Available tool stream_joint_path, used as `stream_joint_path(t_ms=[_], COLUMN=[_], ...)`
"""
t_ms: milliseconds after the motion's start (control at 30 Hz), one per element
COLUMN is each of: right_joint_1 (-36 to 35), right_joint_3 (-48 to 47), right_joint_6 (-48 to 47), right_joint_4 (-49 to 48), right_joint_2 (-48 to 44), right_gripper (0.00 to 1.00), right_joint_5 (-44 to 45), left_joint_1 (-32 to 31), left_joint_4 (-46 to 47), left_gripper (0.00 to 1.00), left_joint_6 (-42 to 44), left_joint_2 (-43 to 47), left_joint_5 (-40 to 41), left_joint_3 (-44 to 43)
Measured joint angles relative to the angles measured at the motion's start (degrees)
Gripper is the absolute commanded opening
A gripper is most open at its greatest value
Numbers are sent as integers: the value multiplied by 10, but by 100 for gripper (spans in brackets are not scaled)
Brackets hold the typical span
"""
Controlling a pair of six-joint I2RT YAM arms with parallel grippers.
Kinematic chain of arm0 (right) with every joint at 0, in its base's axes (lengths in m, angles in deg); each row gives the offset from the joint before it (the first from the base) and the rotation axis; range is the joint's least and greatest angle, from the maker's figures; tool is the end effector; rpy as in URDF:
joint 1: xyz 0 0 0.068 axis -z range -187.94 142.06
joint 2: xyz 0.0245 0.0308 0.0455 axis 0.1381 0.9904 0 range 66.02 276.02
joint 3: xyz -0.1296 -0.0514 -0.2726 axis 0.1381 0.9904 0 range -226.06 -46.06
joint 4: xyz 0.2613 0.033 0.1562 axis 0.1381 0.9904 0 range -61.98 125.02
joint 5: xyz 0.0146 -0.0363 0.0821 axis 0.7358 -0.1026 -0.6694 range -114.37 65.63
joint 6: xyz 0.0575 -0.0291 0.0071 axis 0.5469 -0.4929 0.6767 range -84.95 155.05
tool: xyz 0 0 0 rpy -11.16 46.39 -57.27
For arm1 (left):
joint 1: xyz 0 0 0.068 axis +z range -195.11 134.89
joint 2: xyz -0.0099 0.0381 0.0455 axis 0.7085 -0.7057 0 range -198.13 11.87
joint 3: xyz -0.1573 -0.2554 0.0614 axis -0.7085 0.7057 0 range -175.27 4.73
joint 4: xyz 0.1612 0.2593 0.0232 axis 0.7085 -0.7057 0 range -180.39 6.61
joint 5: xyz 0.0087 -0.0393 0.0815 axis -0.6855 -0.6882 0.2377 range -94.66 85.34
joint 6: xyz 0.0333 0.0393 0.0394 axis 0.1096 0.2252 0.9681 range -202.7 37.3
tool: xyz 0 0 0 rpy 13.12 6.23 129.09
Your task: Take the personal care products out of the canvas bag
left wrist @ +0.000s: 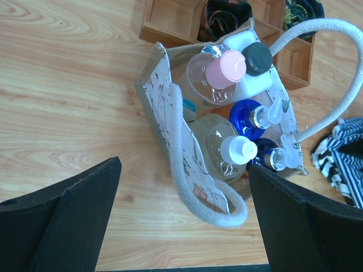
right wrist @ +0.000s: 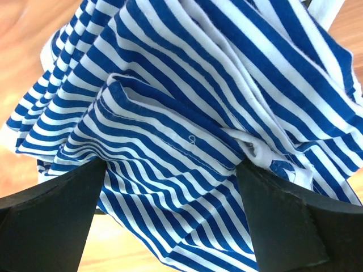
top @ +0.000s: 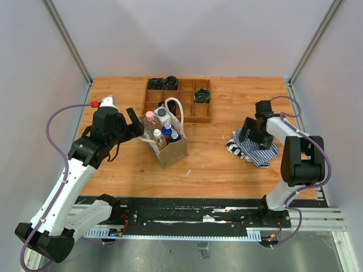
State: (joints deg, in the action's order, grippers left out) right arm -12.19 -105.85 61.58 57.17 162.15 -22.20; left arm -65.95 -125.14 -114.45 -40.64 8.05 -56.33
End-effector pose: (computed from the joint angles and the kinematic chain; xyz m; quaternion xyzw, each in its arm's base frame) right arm 0.3736 0.0258 0.1719 0.1927 0.9579 0.0385 0.2095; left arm 0.2113 -0.0685 0.3854 -0.1356 0.8653 -0.1221 0.4669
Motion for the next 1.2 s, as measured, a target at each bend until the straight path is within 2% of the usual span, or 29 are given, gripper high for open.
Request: stream_joint_path(t_ms=[167, 333, 433, 533, 667, 767, 900, 1067, 1200], right_joint_1=[115, 164, 157, 97, 41, 46, 68, 106, 110], right_joint_3=[-40, -64, -47, -14, -13, -33, -54, -54, -22], right_joint_6=[5, -8, -16, -38, -66, -88, -98, -87, -82], right_joint_4=[15, 39, 38, 37, 18, 23, 35, 48, 61], right_joint_2=[27, 33, 5, -66, -119, -69, 58, 54, 0], right_gripper=[98, 98, 98, 98, 98, 98, 98, 98, 98], right_joint_5=[34, 128, 167, 201, 146, 94, 56, 76, 109], left_joint_1=[0, 0, 0, 0, 0, 0, 0, 0, 0], left_joint_4=[-5, -10, -12, -15, -15, -15, -14, -16, -16], left_gripper=[100, 100, 100, 100, 100, 100, 100, 100, 100], left_joint_6=[-2, -2, -2, -2, -5, -9, -13, -9, -2], left_joint_2=[7, 32, 42, 43, 39, 38, 29, 30, 42], left_joint_5=[-3, 19, 27, 30, 26, 20, 16, 22, 23], left_joint_3=[0, 0, 0, 0, 4, 14, 23, 23, 30])
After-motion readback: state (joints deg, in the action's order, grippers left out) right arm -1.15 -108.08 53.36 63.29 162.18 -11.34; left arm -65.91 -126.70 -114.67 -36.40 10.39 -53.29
